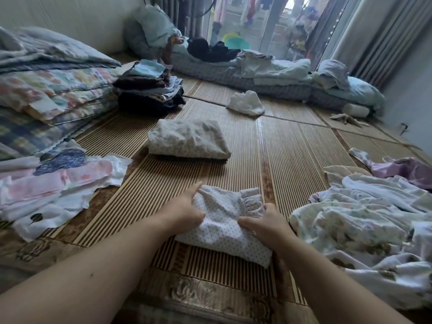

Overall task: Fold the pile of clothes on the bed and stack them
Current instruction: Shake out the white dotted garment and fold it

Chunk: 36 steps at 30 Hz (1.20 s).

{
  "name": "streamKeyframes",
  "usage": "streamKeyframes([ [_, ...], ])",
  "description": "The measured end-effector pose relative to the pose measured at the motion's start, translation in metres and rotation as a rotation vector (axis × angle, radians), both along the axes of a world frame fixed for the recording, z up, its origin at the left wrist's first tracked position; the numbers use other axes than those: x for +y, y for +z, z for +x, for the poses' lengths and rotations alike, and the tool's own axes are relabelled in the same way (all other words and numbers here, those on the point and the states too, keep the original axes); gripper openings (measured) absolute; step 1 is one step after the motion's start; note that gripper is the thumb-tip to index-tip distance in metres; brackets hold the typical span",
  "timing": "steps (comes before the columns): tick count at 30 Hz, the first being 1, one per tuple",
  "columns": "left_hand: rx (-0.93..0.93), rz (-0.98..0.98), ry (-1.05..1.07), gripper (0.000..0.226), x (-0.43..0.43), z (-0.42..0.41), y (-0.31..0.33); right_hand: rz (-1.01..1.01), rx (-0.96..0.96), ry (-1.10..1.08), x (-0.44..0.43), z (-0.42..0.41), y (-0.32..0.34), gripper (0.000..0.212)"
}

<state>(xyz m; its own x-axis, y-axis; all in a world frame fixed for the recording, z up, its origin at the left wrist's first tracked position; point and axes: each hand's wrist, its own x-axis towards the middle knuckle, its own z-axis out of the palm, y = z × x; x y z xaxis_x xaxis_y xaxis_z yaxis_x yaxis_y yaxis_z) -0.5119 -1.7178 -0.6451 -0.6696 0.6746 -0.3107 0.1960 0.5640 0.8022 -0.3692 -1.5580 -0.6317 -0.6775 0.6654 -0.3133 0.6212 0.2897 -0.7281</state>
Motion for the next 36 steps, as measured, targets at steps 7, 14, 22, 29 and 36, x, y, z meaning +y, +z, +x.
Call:
streamKeyframes([
  [7,-0.244,0.171,-0.077,0.076,-0.005,0.004,0.008,-0.189,0.136,0.190,-0.001,0.009,0.000,0.090],
  [14,-0.141,0.549,-0.074,0.066,0.004,-0.014,0.035,-0.036,0.367,0.238,0.022,-0.022,0.033,0.071],
  [22,0.323,0.623,0.107,0.067,0.045,-0.133,0.085,0.348,0.540,0.317,0.069,-0.165,0.087,0.073],
  [29,0.444,0.167,0.239,0.077,0.069,-0.237,0.044,0.211,0.324,0.416,0.092,-0.280,0.049,0.079],
  [36,0.396,-0.233,0.285,0.085,0.076,-0.256,0.002,0.289,-0.071,0.434,0.112,-0.310,0.014,0.083],
])
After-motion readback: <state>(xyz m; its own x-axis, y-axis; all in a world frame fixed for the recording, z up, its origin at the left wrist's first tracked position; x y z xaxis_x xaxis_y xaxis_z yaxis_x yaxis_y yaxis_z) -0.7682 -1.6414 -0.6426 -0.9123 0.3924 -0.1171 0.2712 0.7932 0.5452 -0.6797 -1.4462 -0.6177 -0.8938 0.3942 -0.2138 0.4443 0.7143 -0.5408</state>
